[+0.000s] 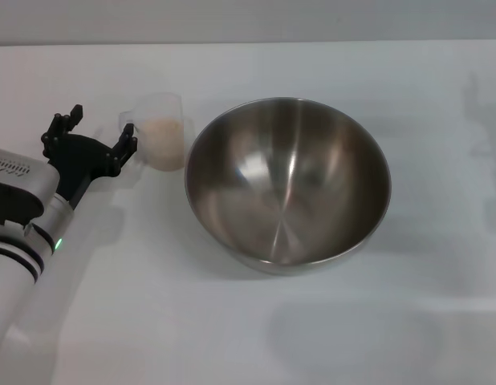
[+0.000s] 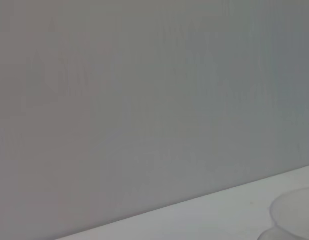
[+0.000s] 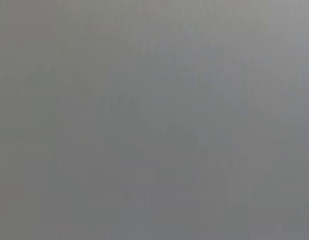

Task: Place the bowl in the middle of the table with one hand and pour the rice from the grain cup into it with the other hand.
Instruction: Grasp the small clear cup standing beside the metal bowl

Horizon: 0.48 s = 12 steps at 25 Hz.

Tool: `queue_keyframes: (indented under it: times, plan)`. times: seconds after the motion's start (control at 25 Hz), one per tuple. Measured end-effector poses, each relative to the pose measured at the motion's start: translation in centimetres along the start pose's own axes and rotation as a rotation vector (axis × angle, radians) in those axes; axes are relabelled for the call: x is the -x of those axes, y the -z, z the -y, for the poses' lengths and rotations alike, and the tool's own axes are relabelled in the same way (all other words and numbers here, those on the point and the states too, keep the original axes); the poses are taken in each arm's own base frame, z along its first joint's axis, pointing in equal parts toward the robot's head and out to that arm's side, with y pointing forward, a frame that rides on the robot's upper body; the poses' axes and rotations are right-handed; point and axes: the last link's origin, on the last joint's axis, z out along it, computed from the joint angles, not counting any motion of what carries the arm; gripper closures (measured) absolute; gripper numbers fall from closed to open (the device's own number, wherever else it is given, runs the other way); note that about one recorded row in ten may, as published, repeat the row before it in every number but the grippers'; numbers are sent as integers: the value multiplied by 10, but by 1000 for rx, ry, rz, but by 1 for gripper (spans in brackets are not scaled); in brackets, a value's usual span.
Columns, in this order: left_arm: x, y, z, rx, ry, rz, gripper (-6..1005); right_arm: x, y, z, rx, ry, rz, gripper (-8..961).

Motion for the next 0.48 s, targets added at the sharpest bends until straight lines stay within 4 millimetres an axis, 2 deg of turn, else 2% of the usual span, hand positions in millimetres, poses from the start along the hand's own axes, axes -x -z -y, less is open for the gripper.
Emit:
queue_keyframes:
  times: [0.4, 0.48]
  plan:
    - [-3, -7, 4, -19, 12, 11, 218, 0, -4, -2, 6, -3, 3, 451]
    - [-2, -7, 4, -18, 12, 17, 262, 0, -4, -2, 6, -3, 3, 451]
